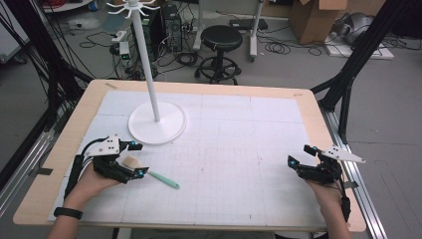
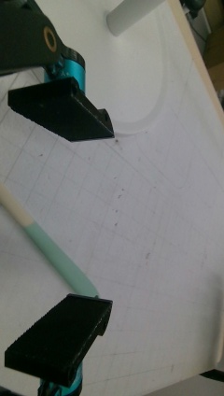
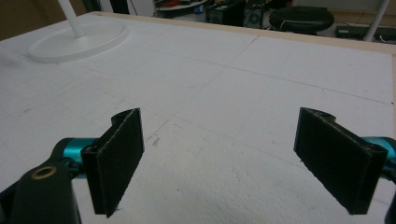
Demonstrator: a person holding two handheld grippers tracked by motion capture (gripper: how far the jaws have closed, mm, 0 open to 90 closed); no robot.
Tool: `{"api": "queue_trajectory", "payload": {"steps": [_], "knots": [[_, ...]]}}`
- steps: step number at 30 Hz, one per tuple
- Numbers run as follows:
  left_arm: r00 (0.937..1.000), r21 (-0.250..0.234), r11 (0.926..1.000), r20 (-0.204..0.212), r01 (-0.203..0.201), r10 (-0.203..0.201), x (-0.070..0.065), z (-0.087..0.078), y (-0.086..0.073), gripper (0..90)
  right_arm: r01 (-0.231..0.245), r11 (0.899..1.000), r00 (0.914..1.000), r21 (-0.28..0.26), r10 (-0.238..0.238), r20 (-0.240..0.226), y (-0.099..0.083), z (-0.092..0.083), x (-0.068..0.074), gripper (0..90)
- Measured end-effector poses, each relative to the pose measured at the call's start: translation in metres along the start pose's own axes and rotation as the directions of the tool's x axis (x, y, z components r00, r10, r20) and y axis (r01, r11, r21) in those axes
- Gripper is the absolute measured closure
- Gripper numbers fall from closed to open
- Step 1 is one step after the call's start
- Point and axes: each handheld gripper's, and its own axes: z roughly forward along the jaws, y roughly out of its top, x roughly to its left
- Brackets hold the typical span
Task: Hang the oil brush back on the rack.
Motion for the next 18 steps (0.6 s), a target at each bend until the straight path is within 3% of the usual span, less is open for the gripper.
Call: {"api": "queue_trajectory", "payload": {"steps": [7,9,18], "knots": [[0.9998,0.099,0.9950,0.016,-0.015,0.014,0.000,0.011,-0.006,21.0,-0.001,1.000,1.0000,-0.001,0.001,-0.002,0.000,0.000,0.000,15.2],[0.9996,0.141,0.9898,0.025,-0.019,0.016,0.000,0.016,-0.009,22.4,-0.002,1.000,1.0000,0.000,0.002,-0.003,0.000,0.000,-0.001,15.3],[0.9980,0.191,0.9809,0.057,-0.035,0.025,0.000,0.021,-0.013,36.5,-0.003,1.000,1.0000,-0.001,0.003,0.001,0.000,-0.001,-0.002,15.2]]}}
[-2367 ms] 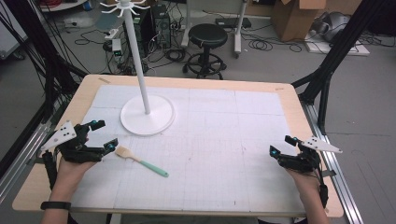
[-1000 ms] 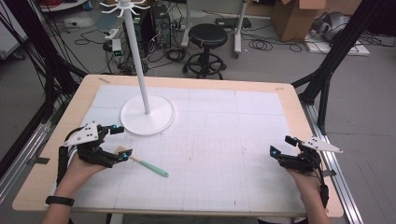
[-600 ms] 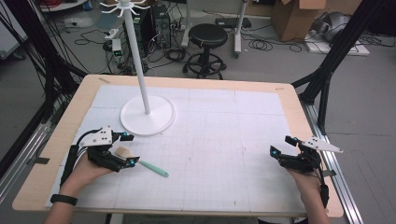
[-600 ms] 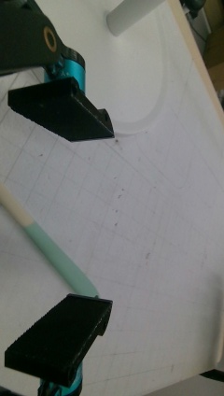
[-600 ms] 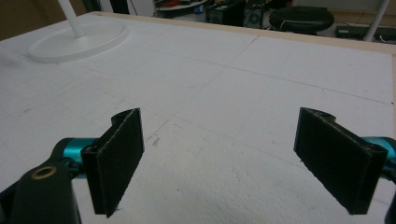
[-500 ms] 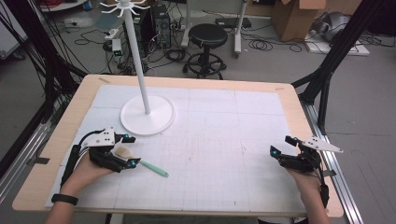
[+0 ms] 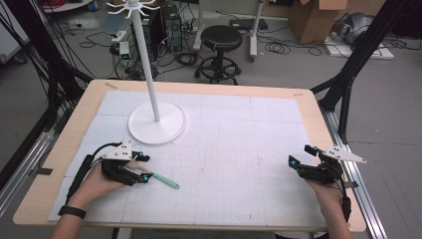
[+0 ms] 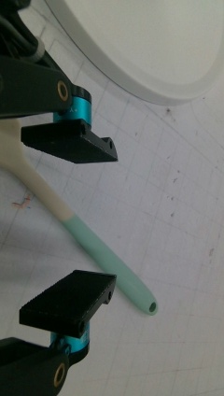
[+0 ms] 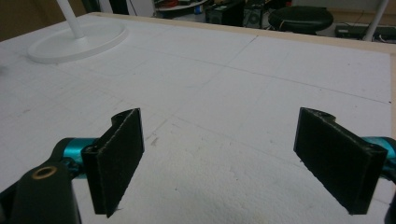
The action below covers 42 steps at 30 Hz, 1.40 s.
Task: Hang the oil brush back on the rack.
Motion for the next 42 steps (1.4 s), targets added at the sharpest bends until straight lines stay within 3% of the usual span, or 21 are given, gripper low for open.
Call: {"api": "queue_trajectory", "payload": {"steps": [6,9,16,25,33,42], "knots": [[0.9997,0.019,0.9996,0.013,-0.019,0.019,-0.0006,0.0038,-0.0011,48.5,-0.005,1.000,1.0000,-0.003,0.005,0.001,0.0000,-0.0007,-0.0006,15.3],[0.9994,0.064,0.9977,0.025,-0.025,0.023,-0.0012,0.0084,-0.0032,53.6,-0.012,1.000,0.9999,0.000,0.012,0.002,-0.0001,-0.0008,-0.0005,15.3],[0.9990,0.069,0.9969,0.026,-0.039,0.037,-0.0013,0.0078,-0.0034,68.0,-0.004,1.000,1.0000,-0.005,0.004,0.000,0.0000,-0.0004,-0.0006,15.3],[0.9954,0.066,0.9935,0.032,-0.092,0.090,-0.0037,0.0066,-0.0029,73.8,-0.004,1.000,1.0000,-0.005,0.004,-0.001,0.0000,-0.0005,-0.0005,15.3],[0.9936,0.064,0.9926,0.051,-0.103,0.100,-0.0050,0.0036,-0.0020,79.3,-0.007,1.000,1.0000,-0.003,0.007,-0.002,-0.0001,-0.0010,-0.0012,15.4],[0.9922,0.055,0.9916,0.051,-0.117,0.114,-0.0090,0.0021,-0.0048,79.2,-0.012,1.000,0.9999,-0.005,0.012,-0.004,0.0001,-0.0013,-0.0009,15.4]]}}
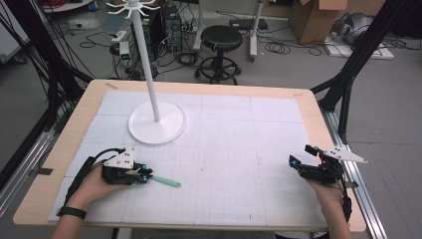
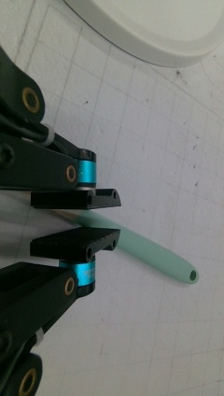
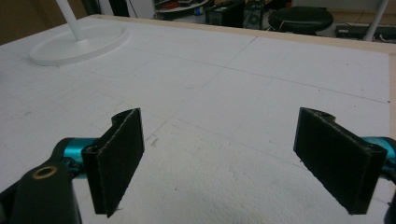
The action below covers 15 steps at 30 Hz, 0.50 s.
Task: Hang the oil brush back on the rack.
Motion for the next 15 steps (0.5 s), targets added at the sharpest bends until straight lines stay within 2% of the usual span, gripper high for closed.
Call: {"api": "queue_trajectory", "payload": {"steps": [2,5,15], "knots": [[1.0000,0.005,1.0000,0.002,-0.007,0.007,-0.0002,-0.0002,0.0002,79.5,0.002,1.000,1.0000,0.001,-0.002,0.001,0.0000,-0.0001,0.0001,15.4],[0.9997,0.011,0.9999,0.019,0.012,-0.013,-0.0024,-0.0016,0.0001,80.2,0.004,1.000,1.0000,0.000,-0.004,0.000,0.0002,-0.0008,-0.0002,15.4],[0.9993,0.015,0.9997,0.034,-0.017,0.016,-0.0076,-0.0038,-0.0033,80.1,-0.001,1.000,1.0000,0.002,0.001,-0.003,0.0000,-0.0008,0.0000,15.4]]}}
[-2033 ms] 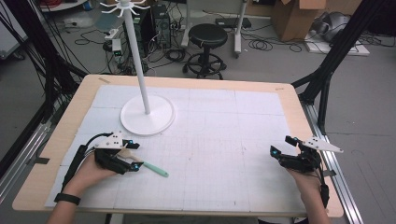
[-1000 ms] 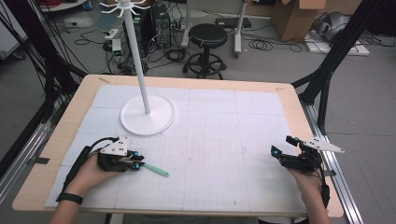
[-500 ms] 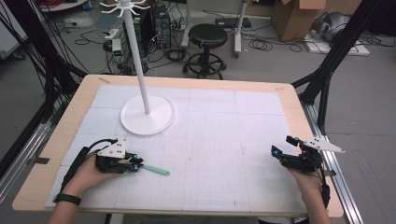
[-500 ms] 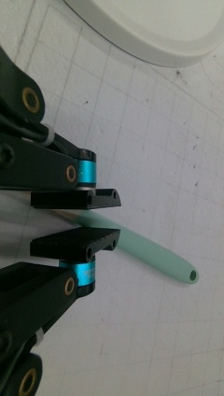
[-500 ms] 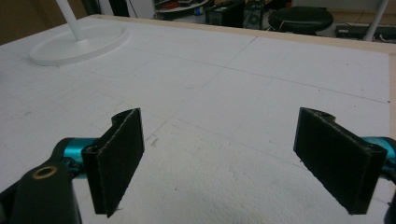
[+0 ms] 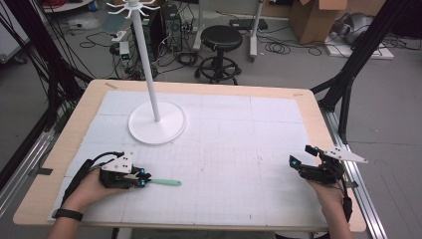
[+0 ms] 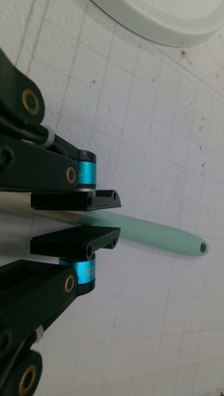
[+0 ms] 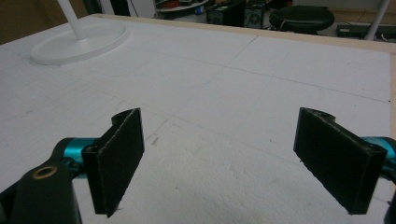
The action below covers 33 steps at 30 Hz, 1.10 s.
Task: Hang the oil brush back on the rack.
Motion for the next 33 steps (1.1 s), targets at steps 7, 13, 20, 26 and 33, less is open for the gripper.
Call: {"api": "queue_trajectory", "payload": {"steps": [7,13,20,26,33], "knots": [[1.0000,-0.004,1.0000,0.008,0.000,0.000,0.001,0.000,-0.002,80.4,0.004,1.000,1.0000,0.005,-0.004,-0.008,0.000,0.001,0.001,15.6],[0.9992,0.004,0.9997,0.032,0.025,-0.025,0.001,-0.001,0.000,81.4,0.007,1.000,0.9999,-0.001,-0.007,-0.011,0.000,0.000,0.000,15.7],[0.9990,-0.018,0.9991,0.024,0.038,-0.037,0.001,-0.005,0.001,82.1,0.006,1.000,0.9999,0.000,-0.006,-0.010,0.000,0.000,0.000,15.8],[0.9979,-0.094,0.9936,-0.006,0.064,-0.064,0.001,-0.016,0.002,82.0,-0.001,1.000,0.9999,0.001,0.001,-0.011,0.000,0.000,0.000,15.8],[0.9952,-0.163,0.9826,-0.025,0.089,-0.094,0.003,-0.023,0.004,82.0,0.004,1.000,0.9999,-0.003,-0.004,-0.010,0.000,0.000,-0.001,15.8]]}}
